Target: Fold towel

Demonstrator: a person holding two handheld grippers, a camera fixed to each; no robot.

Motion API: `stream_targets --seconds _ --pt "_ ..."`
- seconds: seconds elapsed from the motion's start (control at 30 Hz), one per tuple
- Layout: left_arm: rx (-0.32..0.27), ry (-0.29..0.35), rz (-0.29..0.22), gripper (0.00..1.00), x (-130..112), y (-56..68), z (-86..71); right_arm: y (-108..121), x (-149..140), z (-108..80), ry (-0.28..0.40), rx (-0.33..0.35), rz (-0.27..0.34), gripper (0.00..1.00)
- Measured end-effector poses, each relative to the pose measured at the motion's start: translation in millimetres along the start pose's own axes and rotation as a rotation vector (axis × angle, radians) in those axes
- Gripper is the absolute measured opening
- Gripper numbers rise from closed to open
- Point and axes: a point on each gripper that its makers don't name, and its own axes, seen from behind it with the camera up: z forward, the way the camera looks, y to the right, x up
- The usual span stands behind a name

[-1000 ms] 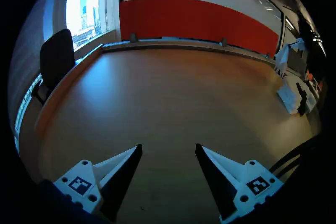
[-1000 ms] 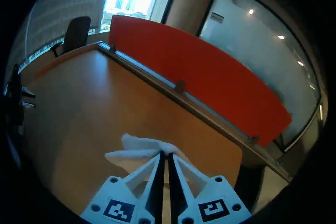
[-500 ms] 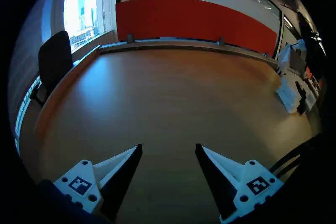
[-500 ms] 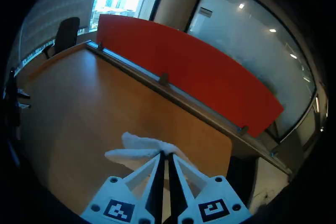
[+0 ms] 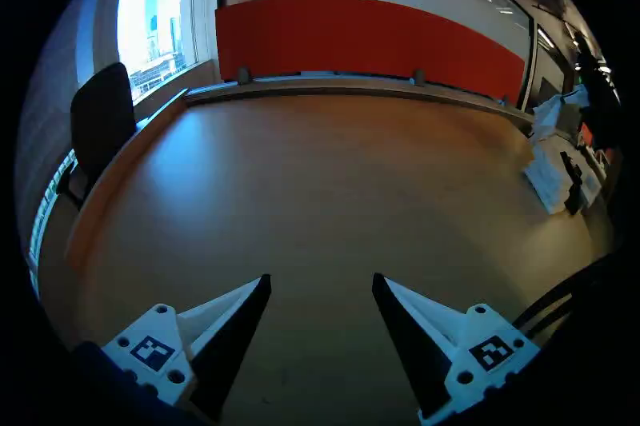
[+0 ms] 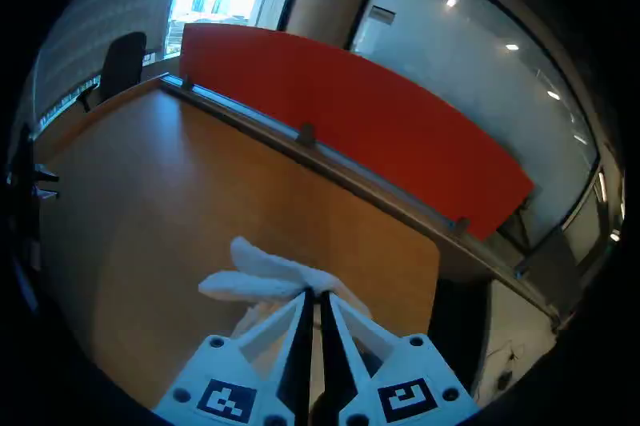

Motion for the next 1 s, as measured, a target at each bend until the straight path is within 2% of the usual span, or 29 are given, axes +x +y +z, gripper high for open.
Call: stream_targets --seconds 0.53,0.77,1.0 --pt "-0.012 -0.009 0.017 0.94 -1.8 -1.3 -0.6 -19.6 -108.8 -26.1 -0.104 -0.019 0.138 0.06" --pt "-0.012 -0.006 0.024 0.94 0.1 -3.1 -0.4 -22.9 -140.8 -27.4 -0.141 -0.045 0.194 0.06" --pt "-0.010 -0.005 0.022 0.94 -0.9 -3.9 -1.3 -24.1 -167.1 -20.7 -0.186 -0.068 0.246 0.06"
